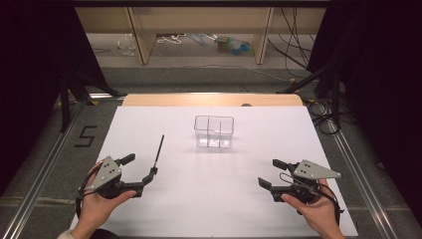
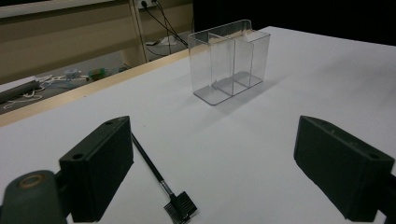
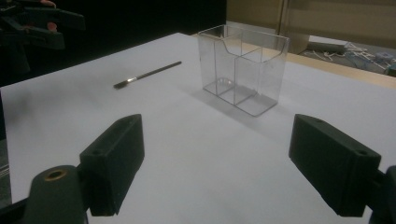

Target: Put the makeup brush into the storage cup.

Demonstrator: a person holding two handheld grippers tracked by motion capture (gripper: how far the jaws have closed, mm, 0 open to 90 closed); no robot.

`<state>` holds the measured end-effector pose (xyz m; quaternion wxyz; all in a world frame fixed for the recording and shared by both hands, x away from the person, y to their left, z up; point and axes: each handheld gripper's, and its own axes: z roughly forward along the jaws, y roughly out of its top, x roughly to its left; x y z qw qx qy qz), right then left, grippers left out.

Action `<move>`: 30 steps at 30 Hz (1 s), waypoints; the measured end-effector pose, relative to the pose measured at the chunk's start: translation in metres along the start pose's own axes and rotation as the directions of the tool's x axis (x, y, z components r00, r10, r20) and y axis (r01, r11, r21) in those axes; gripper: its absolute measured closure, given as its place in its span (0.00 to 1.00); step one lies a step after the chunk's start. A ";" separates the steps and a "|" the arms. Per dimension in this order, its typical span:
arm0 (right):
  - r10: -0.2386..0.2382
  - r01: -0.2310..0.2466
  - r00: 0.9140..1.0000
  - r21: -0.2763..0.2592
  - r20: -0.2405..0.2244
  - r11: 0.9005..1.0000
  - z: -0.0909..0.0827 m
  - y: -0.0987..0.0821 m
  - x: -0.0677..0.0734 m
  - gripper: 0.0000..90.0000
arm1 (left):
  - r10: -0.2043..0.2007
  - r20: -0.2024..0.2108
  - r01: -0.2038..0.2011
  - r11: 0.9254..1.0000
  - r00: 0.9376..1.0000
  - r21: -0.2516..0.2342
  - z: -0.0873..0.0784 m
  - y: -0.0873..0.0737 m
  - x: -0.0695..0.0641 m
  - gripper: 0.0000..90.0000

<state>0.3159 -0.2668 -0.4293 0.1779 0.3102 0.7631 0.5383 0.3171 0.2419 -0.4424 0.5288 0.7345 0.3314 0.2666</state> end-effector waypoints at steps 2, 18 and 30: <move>0.001 -0.001 1.000 0.001 0.000 1.000 0.000 0.000 0.000 0.21 | -0.001 -0.002 0.001 1.000 1.000 0.001 0.000 0.000 0.000 0.13; 0.004 -0.004 1.000 -0.036 -0.002 0.999 0.004 -0.001 0.001 0.21 | 0.014 -0.052 -0.010 0.997 0.999 0.073 0.007 0.003 0.000 0.17; 0.024 -0.024 1.000 -0.015 0.003 1.000 0.003 0.000 0.002 0.21 | -0.005 -0.075 0.013 0.993 0.997 0.113 0.016 0.006 0.005 0.17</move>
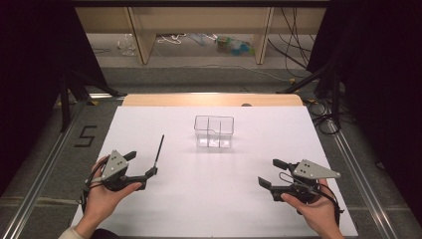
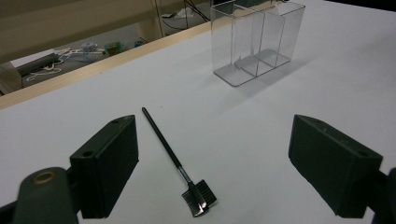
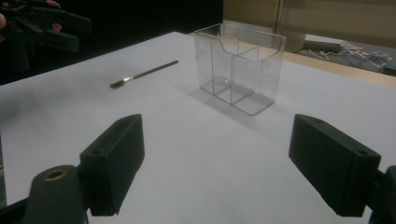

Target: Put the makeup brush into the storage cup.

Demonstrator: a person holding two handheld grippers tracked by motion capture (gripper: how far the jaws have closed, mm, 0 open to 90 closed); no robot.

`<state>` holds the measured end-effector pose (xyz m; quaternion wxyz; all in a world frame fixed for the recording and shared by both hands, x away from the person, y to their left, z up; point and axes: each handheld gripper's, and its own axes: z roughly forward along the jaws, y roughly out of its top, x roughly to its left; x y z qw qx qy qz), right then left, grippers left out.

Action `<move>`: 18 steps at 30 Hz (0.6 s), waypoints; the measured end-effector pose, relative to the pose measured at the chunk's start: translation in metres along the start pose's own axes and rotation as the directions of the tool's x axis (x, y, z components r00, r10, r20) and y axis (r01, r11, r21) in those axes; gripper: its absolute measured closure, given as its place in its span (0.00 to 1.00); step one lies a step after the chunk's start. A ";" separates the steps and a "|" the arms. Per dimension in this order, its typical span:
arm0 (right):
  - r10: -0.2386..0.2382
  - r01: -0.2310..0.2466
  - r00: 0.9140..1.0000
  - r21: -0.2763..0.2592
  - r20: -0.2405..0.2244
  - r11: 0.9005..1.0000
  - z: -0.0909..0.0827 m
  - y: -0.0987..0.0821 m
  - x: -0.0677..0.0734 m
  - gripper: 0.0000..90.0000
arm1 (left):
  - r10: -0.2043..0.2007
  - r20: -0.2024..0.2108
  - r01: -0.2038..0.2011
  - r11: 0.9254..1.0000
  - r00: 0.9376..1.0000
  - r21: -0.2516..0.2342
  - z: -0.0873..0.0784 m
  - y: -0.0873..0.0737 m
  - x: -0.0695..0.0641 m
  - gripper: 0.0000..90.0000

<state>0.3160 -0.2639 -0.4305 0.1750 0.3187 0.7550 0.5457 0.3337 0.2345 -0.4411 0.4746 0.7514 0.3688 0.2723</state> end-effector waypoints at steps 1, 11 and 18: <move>0.000 0.000 1.000 0.000 0.000 1.000 0.000 0.000 0.000 0.21 | -0.010 -0.005 0.010 1.000 1.000 0.002 0.001 0.000 0.002 0.18; 0.006 -0.006 1.000 -0.003 -0.007 1.000 0.000 0.000 0.000 0.21 | -0.013 -0.021 0.013 1.000 1.000 0.010 0.011 0.005 0.007 0.18; 0.000 0.000 1.000 0.000 0.001 1.000 0.000 0.000 0.000 0.21 | -0.015 -0.025 0.016 1.000 1.000 0.019 0.020 0.010 0.010 0.18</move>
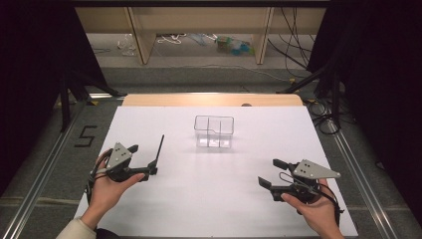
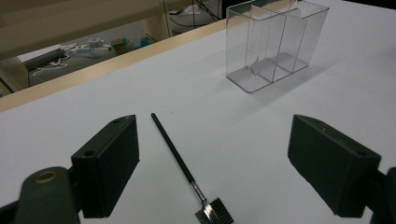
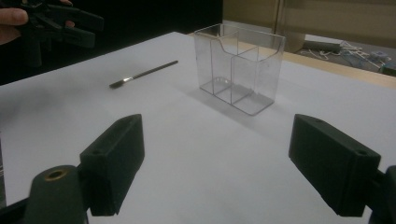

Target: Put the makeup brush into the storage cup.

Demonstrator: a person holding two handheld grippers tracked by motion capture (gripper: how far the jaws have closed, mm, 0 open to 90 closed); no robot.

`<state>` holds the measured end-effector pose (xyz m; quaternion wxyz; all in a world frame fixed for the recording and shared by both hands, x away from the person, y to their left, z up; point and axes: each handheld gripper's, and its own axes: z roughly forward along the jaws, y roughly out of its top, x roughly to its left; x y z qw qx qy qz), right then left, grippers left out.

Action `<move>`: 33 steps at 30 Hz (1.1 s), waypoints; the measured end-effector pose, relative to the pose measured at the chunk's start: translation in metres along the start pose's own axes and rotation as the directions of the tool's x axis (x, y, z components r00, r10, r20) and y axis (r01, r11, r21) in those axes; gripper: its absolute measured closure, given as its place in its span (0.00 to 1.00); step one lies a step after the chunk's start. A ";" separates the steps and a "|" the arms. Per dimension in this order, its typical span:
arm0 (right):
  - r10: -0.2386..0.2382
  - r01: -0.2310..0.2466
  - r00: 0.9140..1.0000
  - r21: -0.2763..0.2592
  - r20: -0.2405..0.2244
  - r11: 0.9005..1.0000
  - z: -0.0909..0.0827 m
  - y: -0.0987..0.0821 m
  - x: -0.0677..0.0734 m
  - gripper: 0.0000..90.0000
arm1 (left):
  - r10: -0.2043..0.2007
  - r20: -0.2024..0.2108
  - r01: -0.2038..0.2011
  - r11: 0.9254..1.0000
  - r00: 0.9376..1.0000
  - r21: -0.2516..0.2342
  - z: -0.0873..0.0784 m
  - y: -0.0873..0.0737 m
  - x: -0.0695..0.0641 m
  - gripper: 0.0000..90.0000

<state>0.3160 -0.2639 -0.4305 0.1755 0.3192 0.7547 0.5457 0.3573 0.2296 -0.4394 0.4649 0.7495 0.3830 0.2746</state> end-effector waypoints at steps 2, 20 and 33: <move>0.000 0.000 1.000 0.000 0.000 1.000 0.000 0.000 0.000 0.21 | 0.008 0.002 -0.008 1.000 1.000 0.000 0.001 0.001 0.001 0.18; -0.013 0.013 1.000 -0.018 -0.002 1.000 0.002 -0.001 -0.002 0.22 | 0.001 -0.013 0.000 0.994 1.000 0.110 0.033 0.018 0.010 0.21; 0.010 -0.010 1.000 -0.002 -0.012 1.000 0.002 -0.001 -0.001 0.22 | 0.022 -0.014 -0.018 0.963 1.000 0.270 0.049 0.023 0.020 0.23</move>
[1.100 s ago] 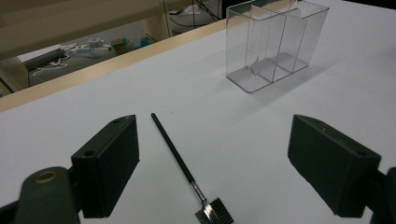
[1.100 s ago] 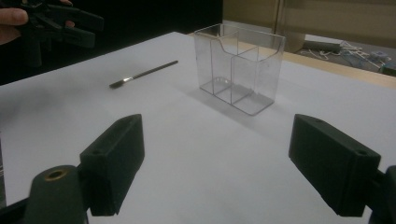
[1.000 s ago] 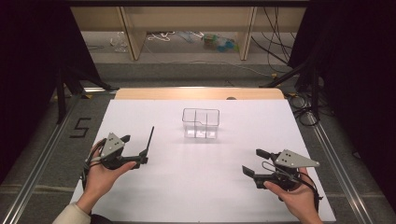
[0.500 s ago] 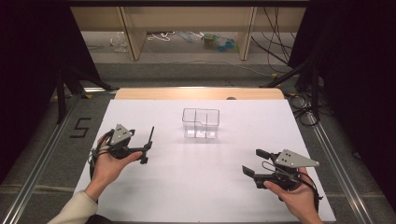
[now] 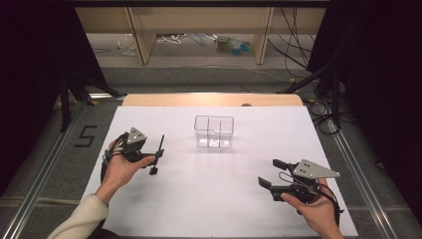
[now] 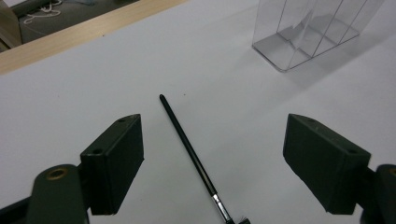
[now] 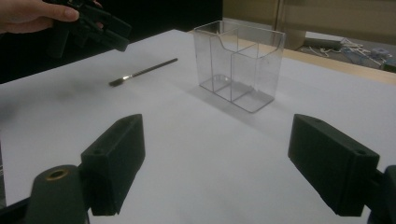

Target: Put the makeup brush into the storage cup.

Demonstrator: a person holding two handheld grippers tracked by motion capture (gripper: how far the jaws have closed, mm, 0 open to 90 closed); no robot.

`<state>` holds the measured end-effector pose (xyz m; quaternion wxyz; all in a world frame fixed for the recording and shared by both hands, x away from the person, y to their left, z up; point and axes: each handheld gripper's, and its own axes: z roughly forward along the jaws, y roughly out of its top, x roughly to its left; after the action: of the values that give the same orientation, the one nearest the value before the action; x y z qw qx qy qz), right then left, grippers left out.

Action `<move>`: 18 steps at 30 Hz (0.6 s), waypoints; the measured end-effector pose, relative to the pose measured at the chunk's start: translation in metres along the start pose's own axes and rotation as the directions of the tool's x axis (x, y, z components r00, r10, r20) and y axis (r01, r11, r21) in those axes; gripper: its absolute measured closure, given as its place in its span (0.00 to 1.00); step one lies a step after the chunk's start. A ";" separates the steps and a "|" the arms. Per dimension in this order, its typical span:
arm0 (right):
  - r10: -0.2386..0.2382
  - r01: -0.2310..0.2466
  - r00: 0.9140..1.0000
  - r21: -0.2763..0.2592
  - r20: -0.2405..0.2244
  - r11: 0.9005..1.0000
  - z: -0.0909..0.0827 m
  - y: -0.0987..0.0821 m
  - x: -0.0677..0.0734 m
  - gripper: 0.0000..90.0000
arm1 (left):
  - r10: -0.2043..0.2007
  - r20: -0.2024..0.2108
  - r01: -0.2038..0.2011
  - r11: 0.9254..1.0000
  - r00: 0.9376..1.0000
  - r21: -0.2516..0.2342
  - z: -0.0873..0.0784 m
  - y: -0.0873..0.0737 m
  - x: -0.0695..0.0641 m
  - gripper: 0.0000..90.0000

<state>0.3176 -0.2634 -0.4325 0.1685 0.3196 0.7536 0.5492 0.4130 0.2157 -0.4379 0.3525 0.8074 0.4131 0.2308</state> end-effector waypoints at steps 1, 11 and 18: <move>-0.024 0.024 1.000 -0.012 0.011 1.000 0.000 0.000 -0.001 0.22 | 0.001 0.000 -0.001 1.000 1.000 0.009 0.001 0.001 0.000 0.23; -0.022 0.022 1.000 0.001 0.015 1.000 0.000 0.000 -0.002 0.22 | -0.026 0.005 0.026 0.994 1.000 0.108 0.020 0.012 0.005 0.26; 0.002 -0.002 1.000 0.014 0.000 1.000 -0.001 0.000 -0.001 0.22 | -0.052 0.005 0.050 0.987 0.999 0.154 0.034 0.014 0.006 0.29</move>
<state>0.3176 -0.2642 -0.4326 0.1656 0.3214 0.7570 0.5443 0.4458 0.2016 -0.4486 0.2967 0.8224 0.4485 0.1854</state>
